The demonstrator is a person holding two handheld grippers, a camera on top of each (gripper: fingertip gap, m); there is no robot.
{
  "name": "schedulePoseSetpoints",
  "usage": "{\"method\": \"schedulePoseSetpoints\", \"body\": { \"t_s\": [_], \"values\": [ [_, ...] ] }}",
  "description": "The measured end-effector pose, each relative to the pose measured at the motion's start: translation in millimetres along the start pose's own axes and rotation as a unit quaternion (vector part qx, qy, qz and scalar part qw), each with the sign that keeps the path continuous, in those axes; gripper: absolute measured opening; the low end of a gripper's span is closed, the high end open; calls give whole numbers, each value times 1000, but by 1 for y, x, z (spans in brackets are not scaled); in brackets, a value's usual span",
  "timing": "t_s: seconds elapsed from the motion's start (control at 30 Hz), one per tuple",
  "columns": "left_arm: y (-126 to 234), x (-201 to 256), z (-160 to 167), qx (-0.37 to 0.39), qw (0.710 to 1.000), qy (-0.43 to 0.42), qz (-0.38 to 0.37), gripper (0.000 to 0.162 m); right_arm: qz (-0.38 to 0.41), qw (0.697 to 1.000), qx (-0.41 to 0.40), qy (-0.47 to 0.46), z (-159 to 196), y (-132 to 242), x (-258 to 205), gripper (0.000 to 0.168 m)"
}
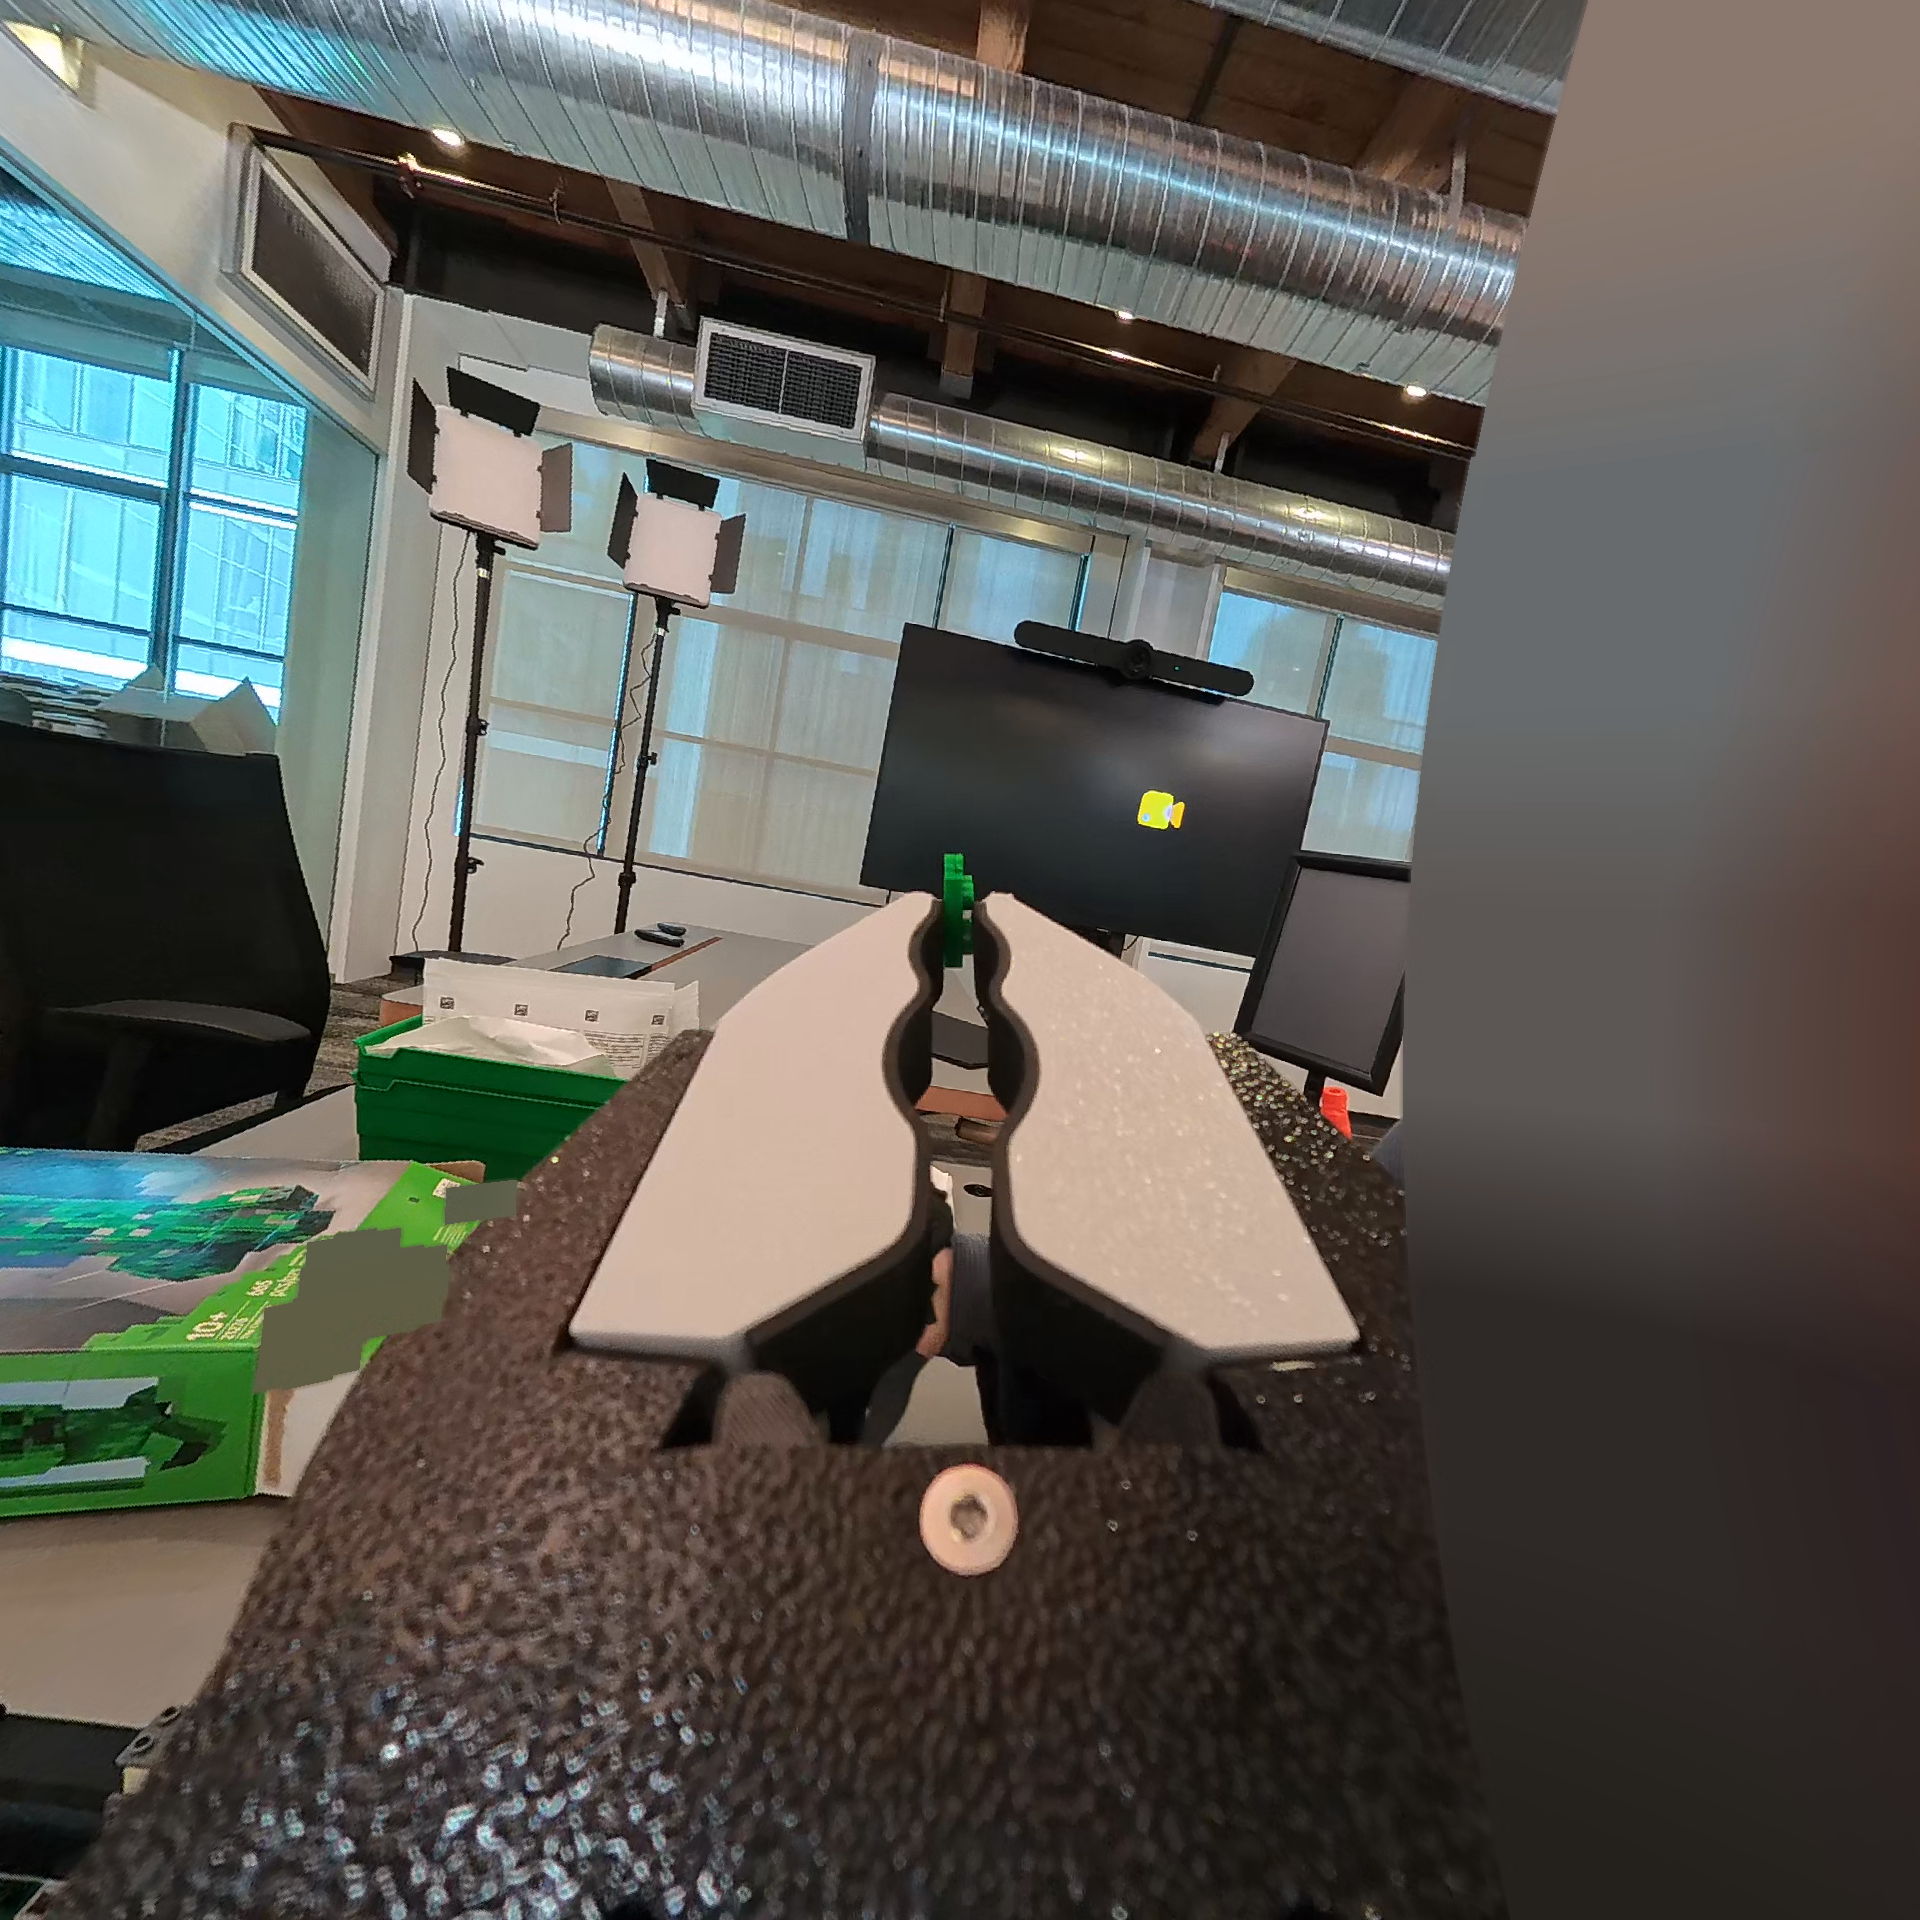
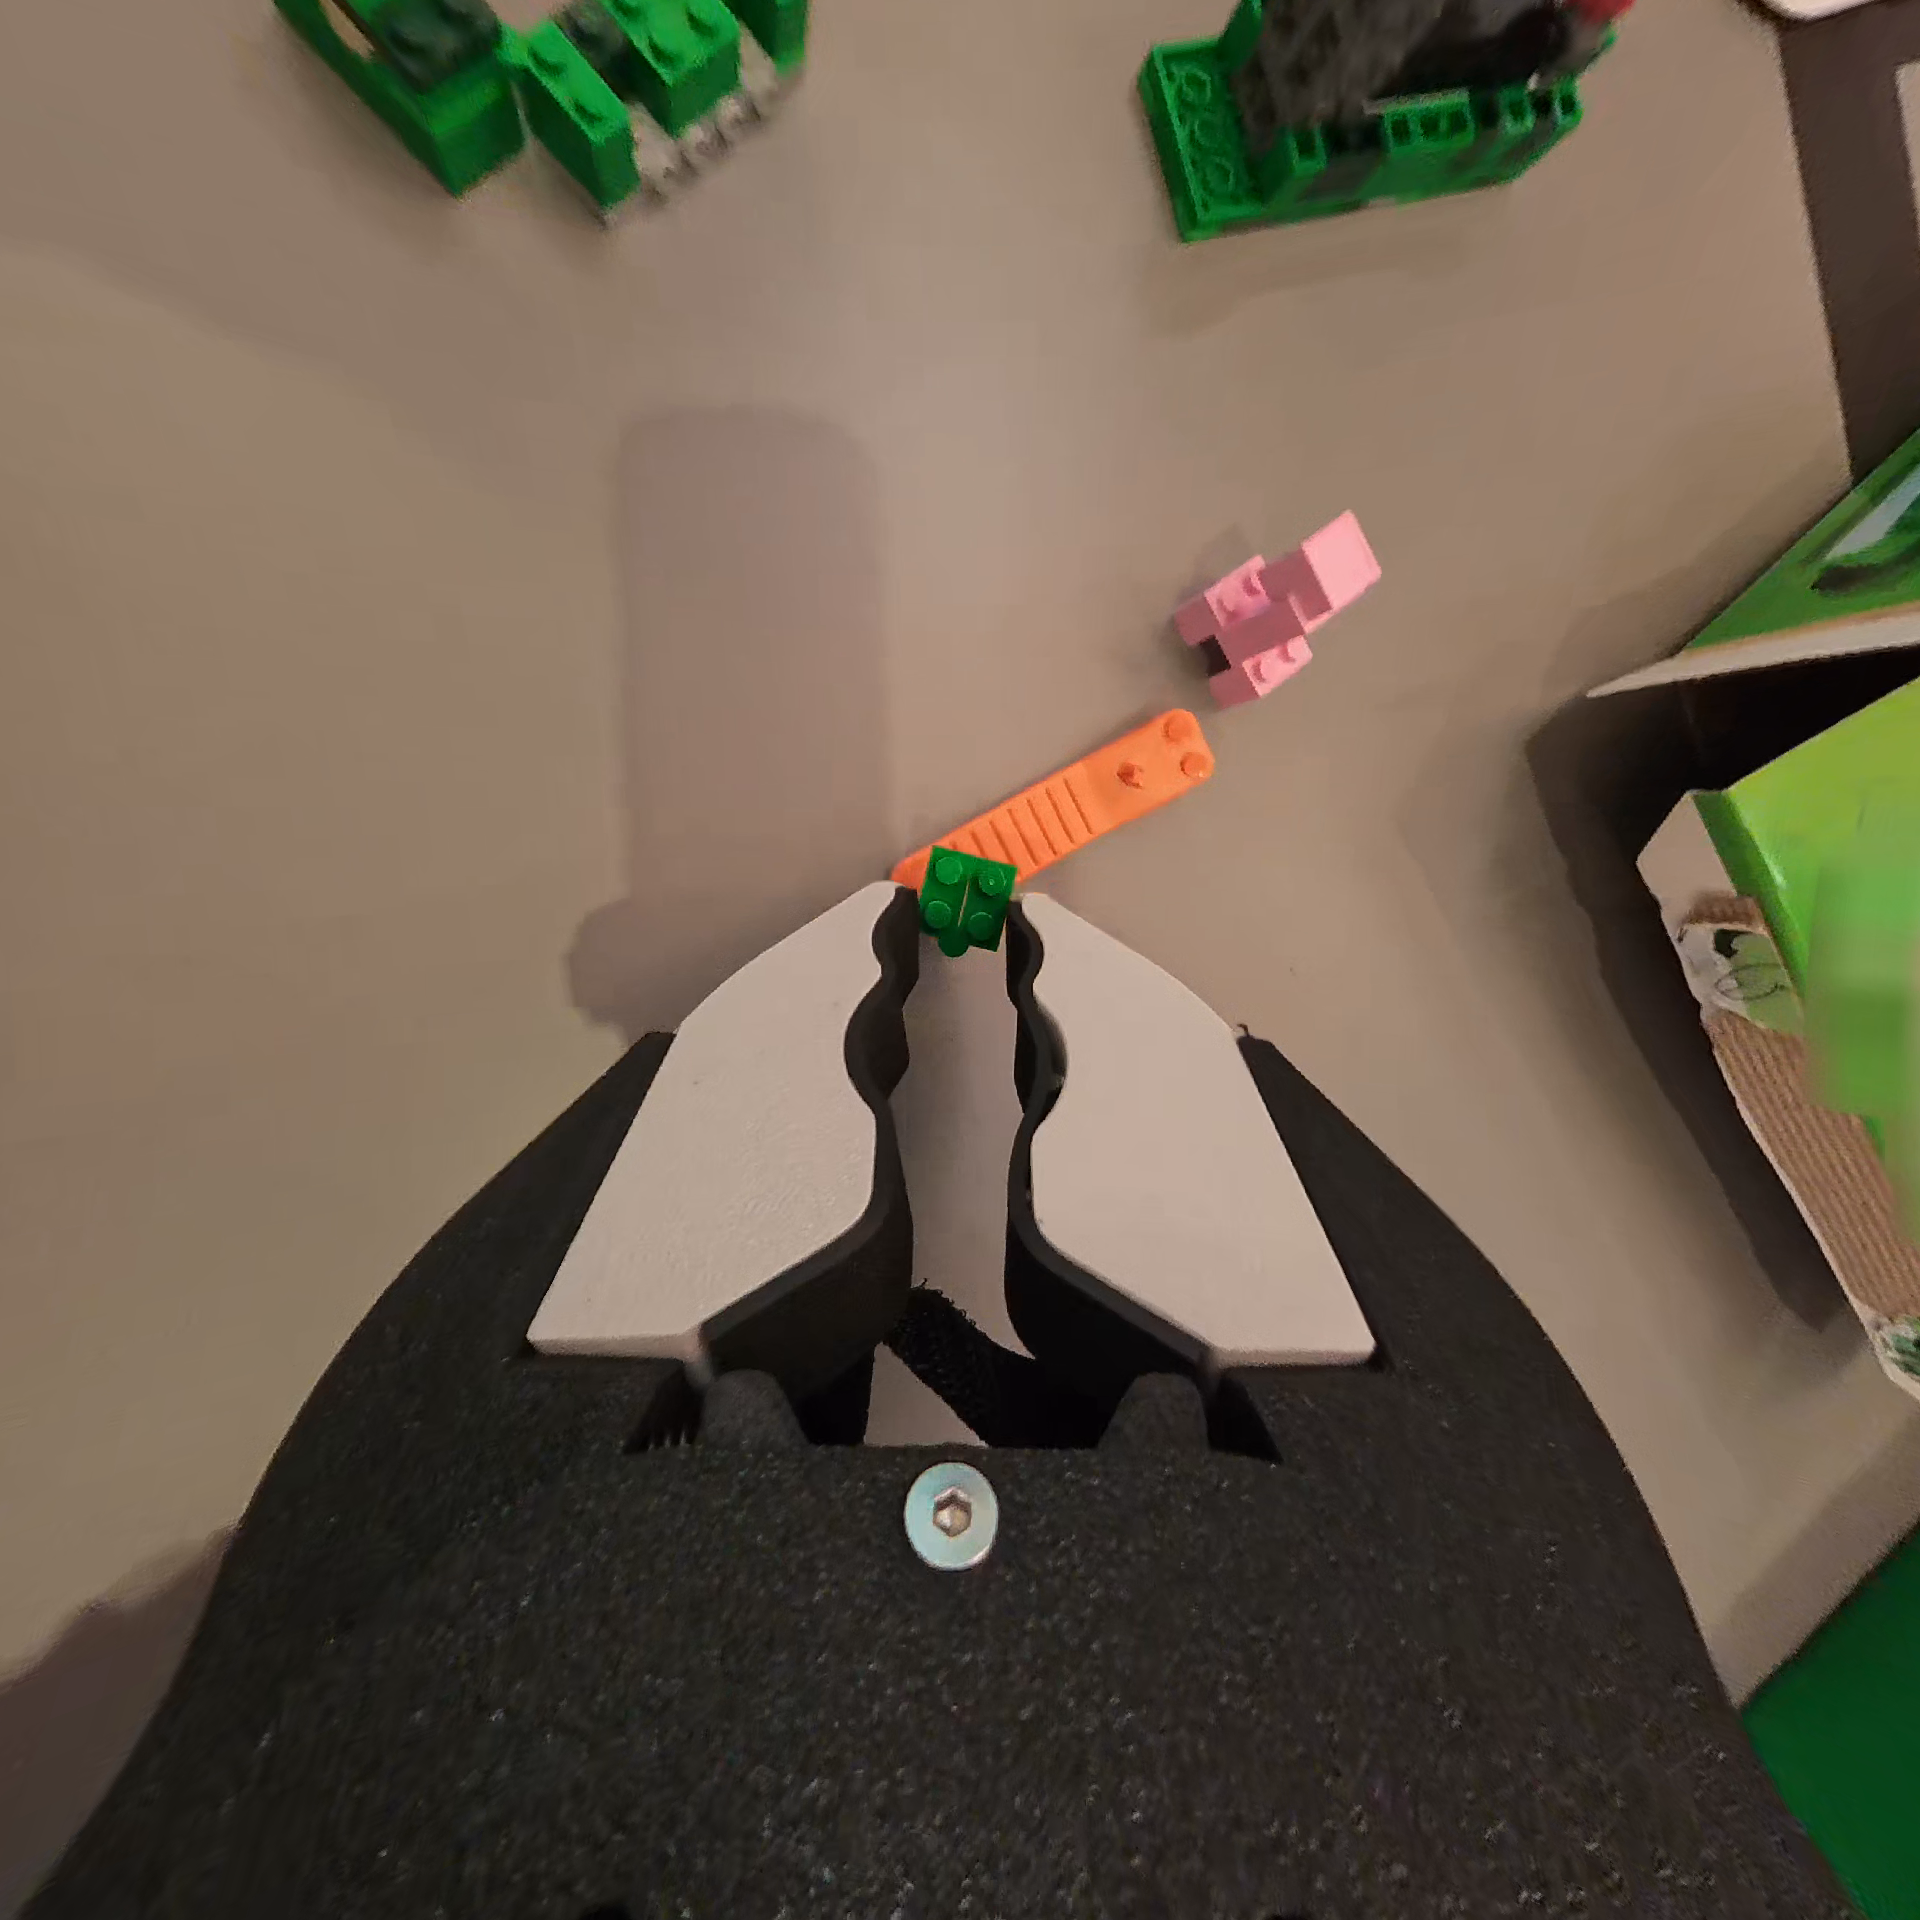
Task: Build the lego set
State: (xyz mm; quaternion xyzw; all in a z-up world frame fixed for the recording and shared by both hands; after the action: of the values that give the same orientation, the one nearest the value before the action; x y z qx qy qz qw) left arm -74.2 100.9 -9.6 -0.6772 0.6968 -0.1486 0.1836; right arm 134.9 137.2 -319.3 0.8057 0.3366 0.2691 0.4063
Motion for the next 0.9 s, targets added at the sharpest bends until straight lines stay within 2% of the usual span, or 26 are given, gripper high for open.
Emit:
{"method": "schedulePoseSetpoints", "body": {
  "t_s": [0.43, 0.9],
  "values": [
    [-1, 1, 1, -4, 1000, -2, 2, 4, -52, 999, 3, -17, -2, -3, -4, 15],
    [-6, 5, 4, -12, 1000, -3, 10, 4, -57, 998, -10, -13, 0, -6, -3, 16]
  ]
}}
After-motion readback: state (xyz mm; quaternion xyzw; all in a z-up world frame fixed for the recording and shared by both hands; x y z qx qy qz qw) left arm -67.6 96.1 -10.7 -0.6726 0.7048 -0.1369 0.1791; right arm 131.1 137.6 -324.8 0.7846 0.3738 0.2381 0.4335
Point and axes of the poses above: each gripper's, where its closed fingertips meet, y back along the fingers, z out of its underside, x = y × z across the jaws, the point moved 1 cm from there along y, back along the fingers, and after that the axes turned 15 degrees about -y, right-handed, at the moved point
